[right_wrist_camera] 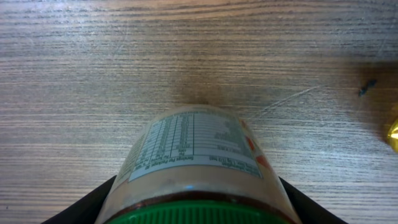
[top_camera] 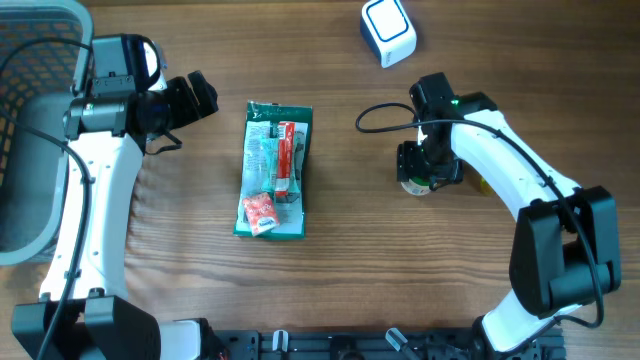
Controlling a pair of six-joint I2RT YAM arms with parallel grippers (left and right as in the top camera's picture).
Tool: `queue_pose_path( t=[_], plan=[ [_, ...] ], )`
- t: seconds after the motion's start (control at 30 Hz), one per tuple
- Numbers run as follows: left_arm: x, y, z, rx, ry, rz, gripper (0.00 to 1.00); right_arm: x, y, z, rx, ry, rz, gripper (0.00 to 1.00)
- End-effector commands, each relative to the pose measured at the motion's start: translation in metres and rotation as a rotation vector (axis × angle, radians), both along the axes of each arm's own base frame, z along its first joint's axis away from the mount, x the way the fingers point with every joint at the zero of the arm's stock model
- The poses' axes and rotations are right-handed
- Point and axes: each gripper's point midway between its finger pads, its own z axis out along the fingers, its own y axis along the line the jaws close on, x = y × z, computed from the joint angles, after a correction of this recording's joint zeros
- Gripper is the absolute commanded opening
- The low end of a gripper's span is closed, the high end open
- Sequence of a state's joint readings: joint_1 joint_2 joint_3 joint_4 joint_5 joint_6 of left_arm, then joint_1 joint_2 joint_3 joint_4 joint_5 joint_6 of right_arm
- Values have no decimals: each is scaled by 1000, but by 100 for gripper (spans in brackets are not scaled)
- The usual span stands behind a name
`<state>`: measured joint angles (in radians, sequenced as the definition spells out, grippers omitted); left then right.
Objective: Scan the item barcode
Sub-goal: 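Move the jar back down toward the right side of the table, then lower the jar onto the table and open the right gripper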
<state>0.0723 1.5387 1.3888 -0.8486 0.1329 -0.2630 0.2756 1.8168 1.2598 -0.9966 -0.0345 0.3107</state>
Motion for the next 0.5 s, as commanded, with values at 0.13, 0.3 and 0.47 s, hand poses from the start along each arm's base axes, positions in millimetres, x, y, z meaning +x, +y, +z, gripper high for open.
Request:
queue_pose_path(
  t=[0.13,0.3,0.47],
  plan=[
    [2,0,6,2,-20,-20,100,0,2,-2,12,4,-15,57],
    [2,0,6,3,-20,-20,100,0,1,-3,8,2,-8,66],
    [2,0,6,2,-20,-20,100,0,1,-4,7,8,-8,70]
  ],
)
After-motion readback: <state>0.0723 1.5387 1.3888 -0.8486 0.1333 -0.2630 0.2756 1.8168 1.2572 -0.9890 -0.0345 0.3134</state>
